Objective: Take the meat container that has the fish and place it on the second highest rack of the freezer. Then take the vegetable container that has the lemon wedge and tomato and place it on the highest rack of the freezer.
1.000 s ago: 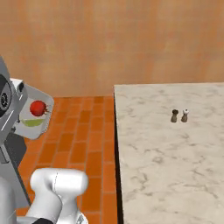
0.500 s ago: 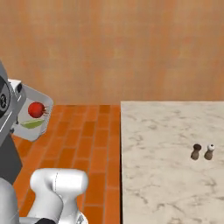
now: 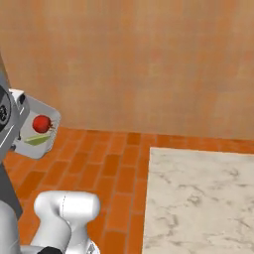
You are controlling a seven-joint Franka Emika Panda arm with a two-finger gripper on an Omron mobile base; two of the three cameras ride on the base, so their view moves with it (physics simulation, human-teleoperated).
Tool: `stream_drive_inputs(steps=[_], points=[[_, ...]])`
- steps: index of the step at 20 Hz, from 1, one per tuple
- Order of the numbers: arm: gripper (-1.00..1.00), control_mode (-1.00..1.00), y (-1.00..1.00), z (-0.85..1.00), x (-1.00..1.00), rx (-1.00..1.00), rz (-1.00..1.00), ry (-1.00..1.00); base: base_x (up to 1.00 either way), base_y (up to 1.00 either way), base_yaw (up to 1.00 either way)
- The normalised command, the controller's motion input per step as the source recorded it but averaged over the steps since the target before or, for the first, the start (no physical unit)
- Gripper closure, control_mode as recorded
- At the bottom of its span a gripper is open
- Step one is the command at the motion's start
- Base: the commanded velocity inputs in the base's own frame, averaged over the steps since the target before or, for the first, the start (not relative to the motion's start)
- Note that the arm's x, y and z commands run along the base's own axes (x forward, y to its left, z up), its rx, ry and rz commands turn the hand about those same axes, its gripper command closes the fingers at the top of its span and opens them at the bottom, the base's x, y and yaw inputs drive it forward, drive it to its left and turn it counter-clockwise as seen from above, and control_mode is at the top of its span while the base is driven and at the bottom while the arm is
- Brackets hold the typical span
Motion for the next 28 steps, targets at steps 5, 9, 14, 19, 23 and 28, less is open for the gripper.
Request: stream_drive_inputs(steps=[5, 9, 14, 19, 23, 28], points=[[1.00, 1.00, 0.00, 0.00, 0.00, 0.00, 0.00, 0.00, 1.00, -0.20, 0.66], [1.00, 1.00, 0.00, 0.00, 0.00, 0.00, 0.00, 0.00, 0.86, -0.28, 0.69], [1.00, 1.00, 0.00, 0.00, 0.00, 0.00, 0.00, 0.00, 0.20, -0.29, 0.79], [1.00, 1.00, 0.00, 0.00, 0.00, 0.00, 0.00, 0.00, 0.29, -0.46, 0.72], [1.00, 1.00, 0.00, 0.00, 0.00, 0.00, 0.00, 0.00, 0.34, -0.56, 0.64], [1.00, 1.00, 0.00, 0.00, 0.00, 0.00, 0.00, 0.00, 0.00, -0.52, 0.68]])
